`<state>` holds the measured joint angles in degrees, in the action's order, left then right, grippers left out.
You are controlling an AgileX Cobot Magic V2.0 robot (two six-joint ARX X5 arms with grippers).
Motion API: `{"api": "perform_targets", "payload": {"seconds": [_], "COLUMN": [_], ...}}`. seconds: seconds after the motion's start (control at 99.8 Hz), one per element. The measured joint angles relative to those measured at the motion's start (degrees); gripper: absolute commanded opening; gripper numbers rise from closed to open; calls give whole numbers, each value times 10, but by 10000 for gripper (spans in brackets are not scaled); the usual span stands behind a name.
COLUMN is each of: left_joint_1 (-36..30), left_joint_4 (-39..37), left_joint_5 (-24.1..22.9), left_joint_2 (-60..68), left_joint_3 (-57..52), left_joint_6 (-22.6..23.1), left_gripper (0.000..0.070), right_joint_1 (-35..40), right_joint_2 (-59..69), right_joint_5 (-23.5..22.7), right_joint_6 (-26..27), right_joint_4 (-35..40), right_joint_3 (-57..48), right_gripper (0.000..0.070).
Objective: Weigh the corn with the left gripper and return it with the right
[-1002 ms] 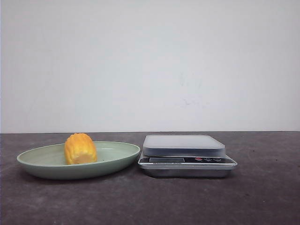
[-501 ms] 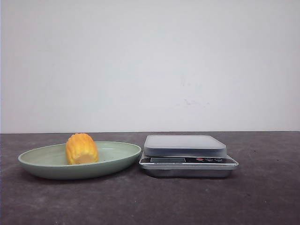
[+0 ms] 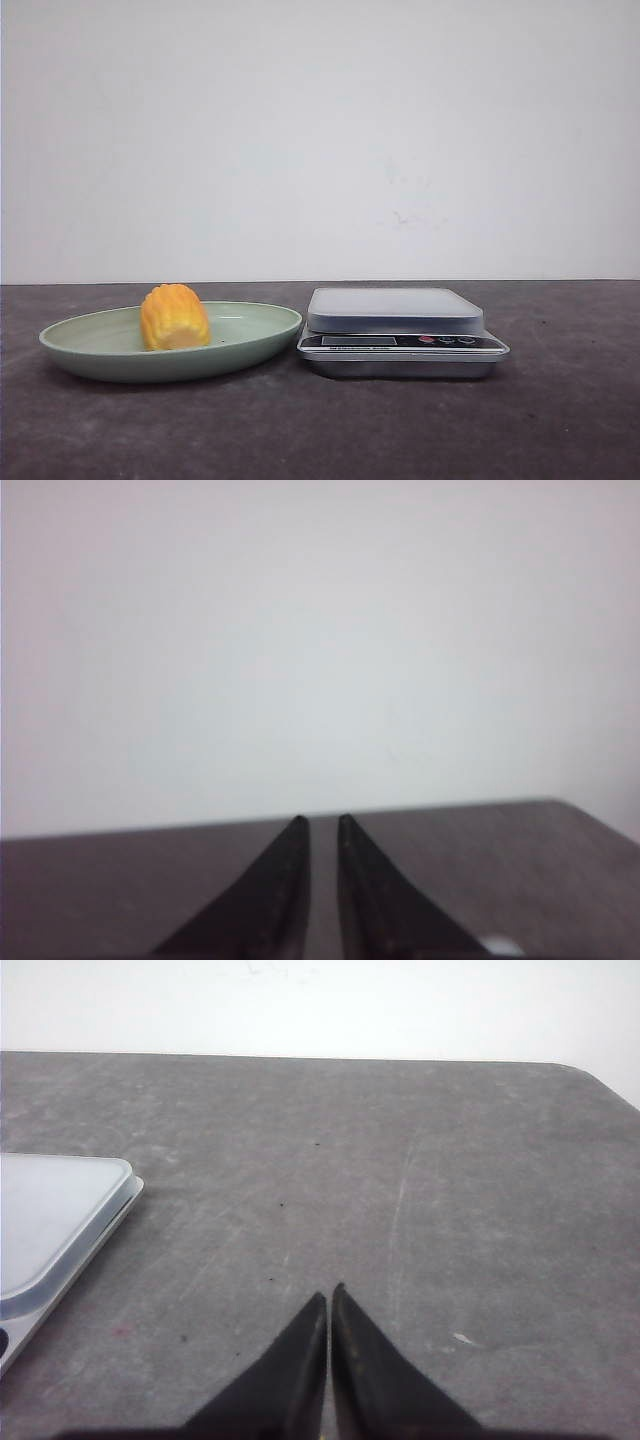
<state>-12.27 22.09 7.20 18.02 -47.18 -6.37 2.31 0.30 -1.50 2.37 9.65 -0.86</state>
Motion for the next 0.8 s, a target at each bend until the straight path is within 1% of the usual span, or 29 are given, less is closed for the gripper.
{"api": "perform_targets", "payload": {"seconds": [0.05, 0.08, 0.17, 0.251, 0.381, 0.481, 0.571, 0.802], "left_joint_1": [18, 29, 56, 76, 99, 111, 113, 113], "left_joint_4": [-34, -51, -64, -65, -66, -89, -110, -116], "left_joint_5": [35, 48, 52, 52, 51, 46, 32, 31], "left_joint_2": [-40, -66, -141, -178, -173, -177, -178, -178], "left_joint_3": [72, 112, 208, 269, 311, 338, 369, 429], "left_joint_6": [-14, -23, -47, -57, -61, -61, -61, -36], "left_gripper": [0, 1, 0, 1, 1, 0, 1, 0], "right_joint_1": [0, 0, 0, 0, 0, 0, 0, 0], "right_joint_2": [0, 0, 0, 0, 0, 0, 0, 0], "right_joint_5": [0, 0, 0, 0, 0, 0, 0, 0], "right_joint_6": [0, 0, 0, 0, 0, 0, 0, 0], "right_joint_4": [0, 0, 0, 0, 0, 0, 0, 0], "right_joint_3": [0, 0, 0, 0, 0, 0, 0, 0], "right_gripper": [0, 0, 0, 0, 0, 0, 0, 0]}}
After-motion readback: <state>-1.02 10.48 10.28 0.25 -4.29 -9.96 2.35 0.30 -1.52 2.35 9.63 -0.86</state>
